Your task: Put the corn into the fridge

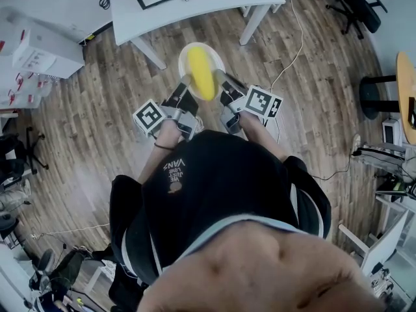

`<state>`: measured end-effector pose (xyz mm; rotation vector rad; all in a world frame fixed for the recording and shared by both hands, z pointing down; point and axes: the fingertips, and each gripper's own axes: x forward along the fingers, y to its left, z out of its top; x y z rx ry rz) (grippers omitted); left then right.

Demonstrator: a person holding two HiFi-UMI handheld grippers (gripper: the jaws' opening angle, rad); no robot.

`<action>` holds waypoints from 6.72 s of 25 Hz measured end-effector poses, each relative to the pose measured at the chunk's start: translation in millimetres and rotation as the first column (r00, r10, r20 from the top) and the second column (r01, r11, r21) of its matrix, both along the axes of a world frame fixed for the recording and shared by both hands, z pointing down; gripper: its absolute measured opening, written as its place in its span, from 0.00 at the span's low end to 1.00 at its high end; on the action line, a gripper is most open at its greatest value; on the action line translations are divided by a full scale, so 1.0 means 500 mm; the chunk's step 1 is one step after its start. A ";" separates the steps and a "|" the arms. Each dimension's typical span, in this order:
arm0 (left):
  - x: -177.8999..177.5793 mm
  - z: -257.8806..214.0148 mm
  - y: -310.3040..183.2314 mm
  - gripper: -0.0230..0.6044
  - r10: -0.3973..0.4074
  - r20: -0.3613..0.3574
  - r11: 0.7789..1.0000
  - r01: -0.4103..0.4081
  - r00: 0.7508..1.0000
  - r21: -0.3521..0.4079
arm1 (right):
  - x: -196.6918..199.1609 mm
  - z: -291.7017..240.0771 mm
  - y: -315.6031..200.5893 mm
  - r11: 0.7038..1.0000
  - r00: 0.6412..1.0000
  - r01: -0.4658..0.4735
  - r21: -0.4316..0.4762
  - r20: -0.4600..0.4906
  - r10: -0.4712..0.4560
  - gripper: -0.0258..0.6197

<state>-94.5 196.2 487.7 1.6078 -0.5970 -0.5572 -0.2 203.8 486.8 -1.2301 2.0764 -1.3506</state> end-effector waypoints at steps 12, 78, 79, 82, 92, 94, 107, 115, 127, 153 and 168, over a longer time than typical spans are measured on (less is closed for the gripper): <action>-0.035 -0.003 -0.118 0.11 0.024 -0.013 1.000 -0.024 1.000 -0.004 | -0.035 -0.007 -0.113 1.000 0.999 -0.030 0.002 -0.012 0.030 0.08; 0.162 0.001 -0.438 0.11 -0.141 -0.041 0.990 0.140 0.989 -0.033 | 0.160 -0.006 -0.466 0.989 0.989 0.148 -0.013 -0.025 -0.148 0.08; 0.163 0.003 -0.439 0.11 -0.143 -0.036 0.989 0.141 0.989 -0.036 | 0.162 -0.004 -0.467 0.989 0.988 0.150 -0.016 -0.024 -0.151 0.08; 0.160 0.004 -0.449 0.11 -0.148 -0.034 0.988 0.146 0.988 -0.041 | 0.159 -0.004 -0.478 0.988 0.988 0.153 -0.020 -0.020 -0.154 0.08; 0.133 -0.002 -0.514 0.11 -0.144 -0.040 0.989 0.143 0.989 -0.038 | 0.132 -0.007 -0.543 0.989 0.989 0.143 -0.020 -0.025 -0.144 0.08; 0.126 -0.002 -0.533 0.11 -0.140 -0.037 0.990 0.138 0.990 -0.039 | 0.126 -0.007 -0.561 0.991 0.991 0.133 -0.026 -0.022 -0.134 0.08; 0.090 -0.016 -0.655 0.11 -0.094 -0.042 0.995 0.093 0.995 -0.033 | 0.090 -0.023 -0.674 0.996 0.996 0.088 -0.004 -0.022 -0.089 0.08; 0.047 -0.020 -0.719 0.11 -0.090 -0.049 0.995 0.088 0.995 -0.046 | 0.047 -0.027 -0.737 0.997 0.997 0.079 -0.006 -0.020 -0.079 0.08; 0.026 -0.026 -0.785 0.11 -0.045 -0.066 0.998 0.042 0.997 -0.050 | 0.027 -0.038 -0.795 0.999 0.999 0.039 0.005 -0.037 -0.039 0.08; 0.059 -0.024 -0.868 0.11 0.044 -0.095 0.995 -0.051 0.994 -0.082 | 0.061 -0.037 -0.865 0.999 0.998 -0.048 -0.003 -0.044 0.048 0.08; 0.082 -0.030 -0.927 0.11 -0.032 -0.120 0.994 0.019 0.992 -0.108 | 0.087 -0.048 -0.935 1.000 0.999 0.007 0.004 -0.048 -0.007 0.08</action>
